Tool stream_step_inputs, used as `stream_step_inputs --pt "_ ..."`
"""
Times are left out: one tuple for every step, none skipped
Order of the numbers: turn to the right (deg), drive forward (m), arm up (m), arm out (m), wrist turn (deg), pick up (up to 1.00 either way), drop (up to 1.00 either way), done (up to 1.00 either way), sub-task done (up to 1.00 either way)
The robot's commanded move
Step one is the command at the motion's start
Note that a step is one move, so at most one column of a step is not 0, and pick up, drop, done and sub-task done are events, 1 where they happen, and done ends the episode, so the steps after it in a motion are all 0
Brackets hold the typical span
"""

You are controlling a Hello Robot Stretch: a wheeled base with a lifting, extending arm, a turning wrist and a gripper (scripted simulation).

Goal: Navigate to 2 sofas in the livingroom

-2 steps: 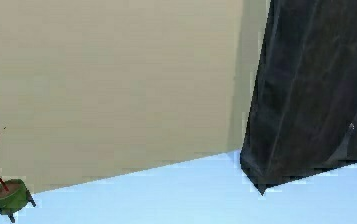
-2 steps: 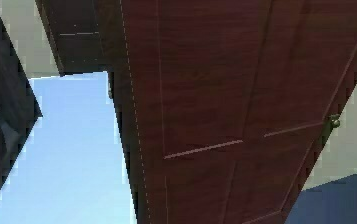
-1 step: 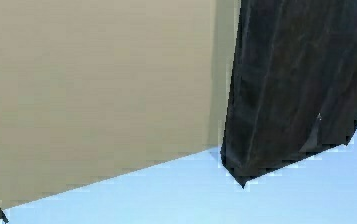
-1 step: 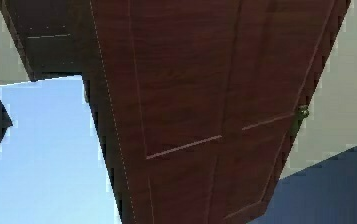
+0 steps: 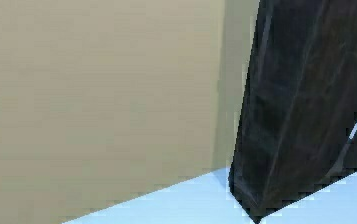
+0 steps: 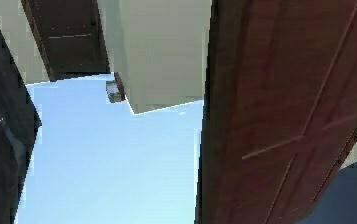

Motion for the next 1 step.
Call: stream_step_inputs --pt "45.0 0.00 0.00 0.00 0.0 0.00 0.00 0.00 0.00"
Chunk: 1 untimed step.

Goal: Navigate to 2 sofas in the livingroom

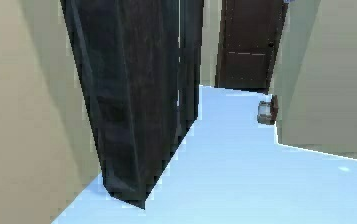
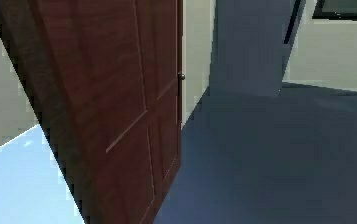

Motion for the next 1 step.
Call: stream_step_inputs --pt "18.0 0.00 0.00 0.00 0.0 0.00 0.00 0.00 0.00"
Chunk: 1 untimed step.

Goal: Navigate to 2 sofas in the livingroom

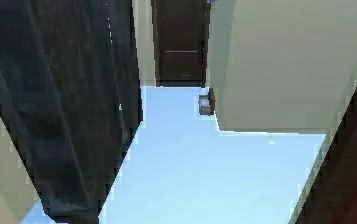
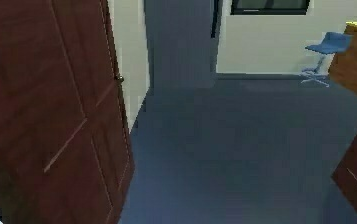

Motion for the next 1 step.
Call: stream_step_inputs --pt "0.0 0.30 0.00 0.00 0.0 0.00 0.00 0.00 0.00"
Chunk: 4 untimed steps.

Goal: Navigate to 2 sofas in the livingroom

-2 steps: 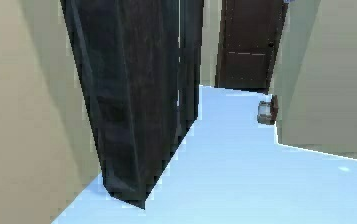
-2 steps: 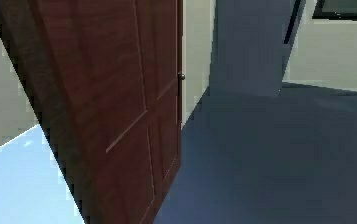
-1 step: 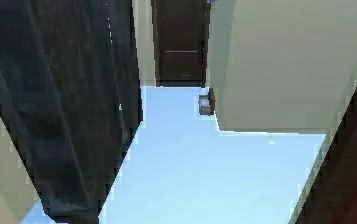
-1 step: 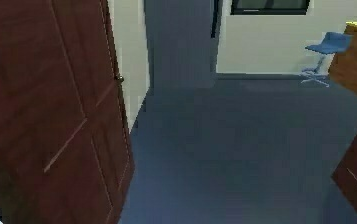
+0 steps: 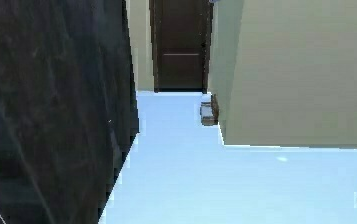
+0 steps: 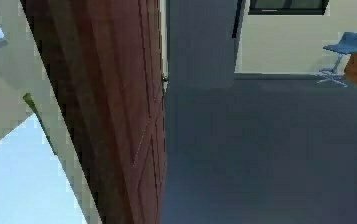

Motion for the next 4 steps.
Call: stream_step_inputs --pt "24.0 0.00 0.00 0.00 0.0 0.00 0.00 0.00 0.00" --pt "0.0 0.65 0.00 0.00 0.0 0.00 0.00 0.00 0.00" --pt "45.0 0.00 0.00 0.00 0.0 0.00 0.00 0.00 0.00" --pt "15.0 0.00 0.00 0.00 0.0 0.00 0.00 0.00 0.00"
